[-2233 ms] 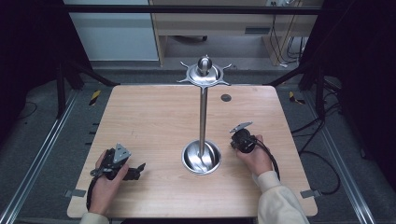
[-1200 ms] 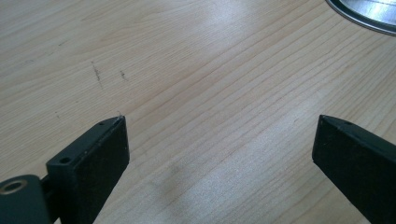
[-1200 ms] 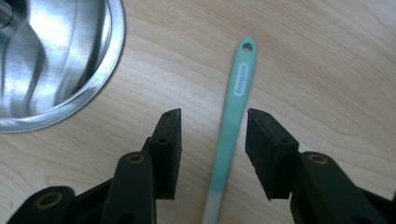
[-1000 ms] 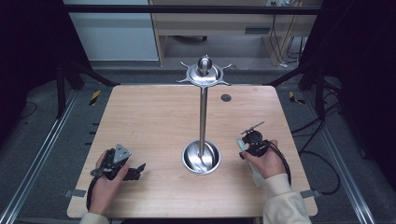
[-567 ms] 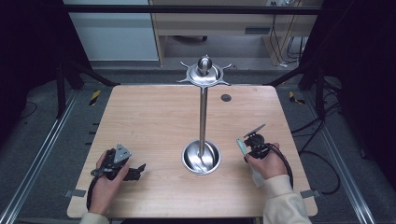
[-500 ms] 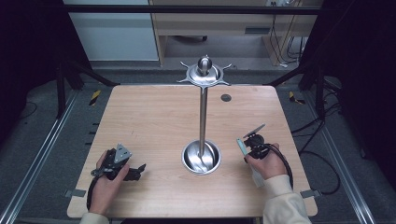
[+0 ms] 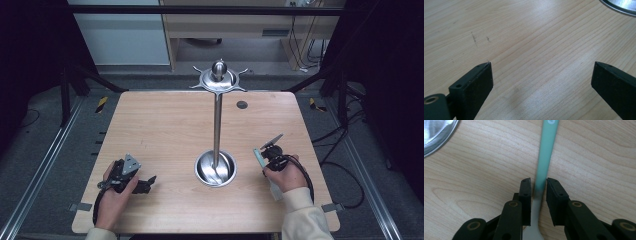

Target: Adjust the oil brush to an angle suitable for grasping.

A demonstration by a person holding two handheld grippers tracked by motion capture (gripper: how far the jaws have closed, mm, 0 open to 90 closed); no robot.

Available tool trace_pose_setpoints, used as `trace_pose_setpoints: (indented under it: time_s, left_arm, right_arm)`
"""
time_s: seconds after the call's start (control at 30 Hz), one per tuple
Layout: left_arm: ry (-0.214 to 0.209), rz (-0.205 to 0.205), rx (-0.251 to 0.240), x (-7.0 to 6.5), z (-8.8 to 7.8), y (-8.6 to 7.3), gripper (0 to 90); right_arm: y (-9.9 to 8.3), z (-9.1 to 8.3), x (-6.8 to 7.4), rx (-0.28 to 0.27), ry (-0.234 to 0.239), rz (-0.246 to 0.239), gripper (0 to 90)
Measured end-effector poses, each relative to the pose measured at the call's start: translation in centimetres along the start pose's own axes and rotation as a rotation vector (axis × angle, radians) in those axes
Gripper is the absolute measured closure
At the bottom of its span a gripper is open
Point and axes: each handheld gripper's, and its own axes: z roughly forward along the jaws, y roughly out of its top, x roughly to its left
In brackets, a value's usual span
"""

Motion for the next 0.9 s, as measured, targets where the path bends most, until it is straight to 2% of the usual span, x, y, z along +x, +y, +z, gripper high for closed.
trace_pose_setpoints:
  time_s: [0.67, 0.77, 0.9]
  left_arm:
    - [0.002, 0.007, 0.004, -0.03, 0.03, 0.01, 3.5]
    - [0.001, 0.006, 0.005, -0.04, 0.03, 0.01, 3.5]
    - [-0.001, 0.008, 0.007, -0.07, 0.07, 0.01, 3.4]
  right_arm:
    - [0.04, 0.19, 0.00, 0.021, -0.002, 0.020, 80.1]
    - [0.04, 0.11, -0.18, 0.012, 0.009, 0.016, 82.5]
    - [0.15, -0.33, -0.22, -0.011, 0.000, 0.027, 82.7]
